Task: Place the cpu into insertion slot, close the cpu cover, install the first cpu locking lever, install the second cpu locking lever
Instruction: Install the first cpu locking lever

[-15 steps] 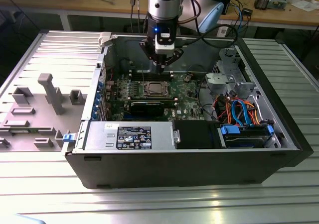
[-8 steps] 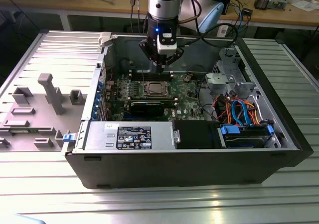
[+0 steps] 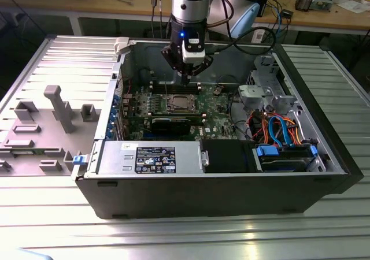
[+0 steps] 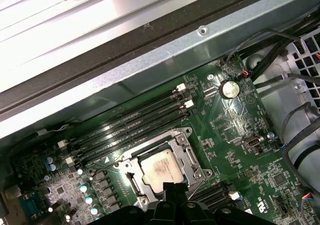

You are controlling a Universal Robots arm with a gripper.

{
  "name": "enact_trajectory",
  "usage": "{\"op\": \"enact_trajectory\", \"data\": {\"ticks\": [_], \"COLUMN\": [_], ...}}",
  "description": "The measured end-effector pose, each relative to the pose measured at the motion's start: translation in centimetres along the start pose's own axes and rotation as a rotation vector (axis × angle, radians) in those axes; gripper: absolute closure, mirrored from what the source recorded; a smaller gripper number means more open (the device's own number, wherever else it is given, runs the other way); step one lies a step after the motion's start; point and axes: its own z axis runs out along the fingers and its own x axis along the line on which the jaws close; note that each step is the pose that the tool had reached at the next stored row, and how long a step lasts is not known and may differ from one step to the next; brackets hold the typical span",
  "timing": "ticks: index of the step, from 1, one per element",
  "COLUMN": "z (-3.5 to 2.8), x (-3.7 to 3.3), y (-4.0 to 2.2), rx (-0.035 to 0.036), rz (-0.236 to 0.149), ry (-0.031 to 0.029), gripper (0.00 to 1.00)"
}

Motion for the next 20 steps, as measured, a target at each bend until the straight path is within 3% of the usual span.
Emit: {"op": "enact_trajectory", "data": {"ticks": [4, 9, 16, 20], "z": [0.0, 0.0, 0.01, 0.01], "x": [0.0, 0.0, 0.0, 0.01], "y": [0.0, 0.0, 0.0, 0.0], "rx": [0.0, -0.0007, -0.003, -0.0038], "rz": [-0.001, -0.031, -0.134, -0.168], "ry": [0.0, -0.0001, -0.0004, -0.0005], "gripper": [0.89, 0.89, 0.89, 0.89]}}
